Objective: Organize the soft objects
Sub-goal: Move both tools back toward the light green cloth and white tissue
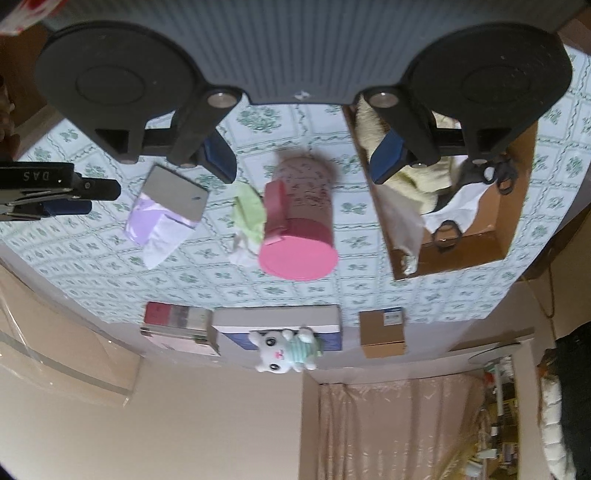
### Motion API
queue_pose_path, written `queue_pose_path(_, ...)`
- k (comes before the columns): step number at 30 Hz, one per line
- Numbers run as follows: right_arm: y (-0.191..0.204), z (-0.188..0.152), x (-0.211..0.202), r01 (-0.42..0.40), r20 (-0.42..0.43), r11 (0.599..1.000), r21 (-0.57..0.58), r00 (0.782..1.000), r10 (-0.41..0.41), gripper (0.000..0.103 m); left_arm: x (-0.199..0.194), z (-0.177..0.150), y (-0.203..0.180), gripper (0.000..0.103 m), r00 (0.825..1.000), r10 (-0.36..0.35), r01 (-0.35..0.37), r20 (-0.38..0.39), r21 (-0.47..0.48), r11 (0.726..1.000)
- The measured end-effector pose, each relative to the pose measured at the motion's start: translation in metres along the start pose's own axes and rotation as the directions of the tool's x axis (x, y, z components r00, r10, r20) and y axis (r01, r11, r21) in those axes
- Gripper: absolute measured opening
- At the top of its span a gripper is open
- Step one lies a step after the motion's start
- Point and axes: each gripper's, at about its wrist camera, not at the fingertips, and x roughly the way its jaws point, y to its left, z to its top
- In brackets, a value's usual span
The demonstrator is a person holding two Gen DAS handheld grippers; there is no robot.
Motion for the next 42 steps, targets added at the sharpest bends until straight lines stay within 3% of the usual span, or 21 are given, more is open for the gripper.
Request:
queue_pose_path(15, -0.016, 0.004, 0.003, 0.013, -0.003, 1.000, 0.017, 1.000, -0.013, 0.067, 0.018, 0.007, -0.019, 0.079, 0.998, -0.044, 0.046, -0.040, 0.056, 0.997)
queue_pose_path(24, -0.030, 0.021, 0.010, 0.029, -0.001, 0.999, -0.035, 1.000, -0.029, 0.067, 0.030, 0.021, -0.025, 0.079, 0.995, -0.087, 0.091, -0.045, 0.112, 0.989)
queue_pose_path(32, -0.046, 0.060, 0.031, -0.017, -0.015, 0.985, -0.169, 1.000, 0.015, 0.067, 0.048, 0.064, -0.025, 0.080, 0.988, -0.147, 0.155, -0.049, 0.230, 0.961)
queue_pose_path(42, -0.061, 0.110, 0.100, -0.140, -0.154, 0.904, -0.403, 0.984, 0.083, 0.067, 0.110, 0.131, -0.014, 0.080, 0.974, -0.192, 0.223, -0.124, 0.333, 0.916)
